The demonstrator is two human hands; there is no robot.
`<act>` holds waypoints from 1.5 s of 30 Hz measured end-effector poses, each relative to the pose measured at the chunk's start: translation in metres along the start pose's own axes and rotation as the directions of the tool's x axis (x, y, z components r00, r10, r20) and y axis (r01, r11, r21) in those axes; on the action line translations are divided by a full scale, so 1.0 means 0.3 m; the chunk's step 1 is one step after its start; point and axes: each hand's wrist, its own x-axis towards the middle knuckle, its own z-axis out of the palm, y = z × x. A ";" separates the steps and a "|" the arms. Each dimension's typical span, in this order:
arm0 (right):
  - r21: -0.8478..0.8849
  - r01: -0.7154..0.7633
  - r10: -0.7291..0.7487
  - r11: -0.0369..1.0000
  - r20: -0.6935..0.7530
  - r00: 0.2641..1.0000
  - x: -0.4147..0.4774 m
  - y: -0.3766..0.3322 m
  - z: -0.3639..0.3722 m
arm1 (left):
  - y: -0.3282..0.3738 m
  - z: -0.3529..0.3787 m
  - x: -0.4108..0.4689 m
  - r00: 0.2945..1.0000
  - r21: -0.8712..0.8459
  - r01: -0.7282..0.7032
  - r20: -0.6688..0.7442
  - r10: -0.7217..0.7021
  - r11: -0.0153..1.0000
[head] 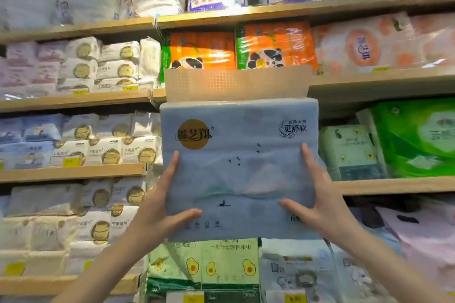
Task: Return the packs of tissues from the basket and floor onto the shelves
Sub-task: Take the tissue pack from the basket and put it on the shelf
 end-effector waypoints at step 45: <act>-0.202 0.008 -0.006 0.979 0.006 1.000 0.526 0.327 0.532 | -0.646 -0.010 0.502 0.996 0.202 -0.021 0.085 0.004 0.979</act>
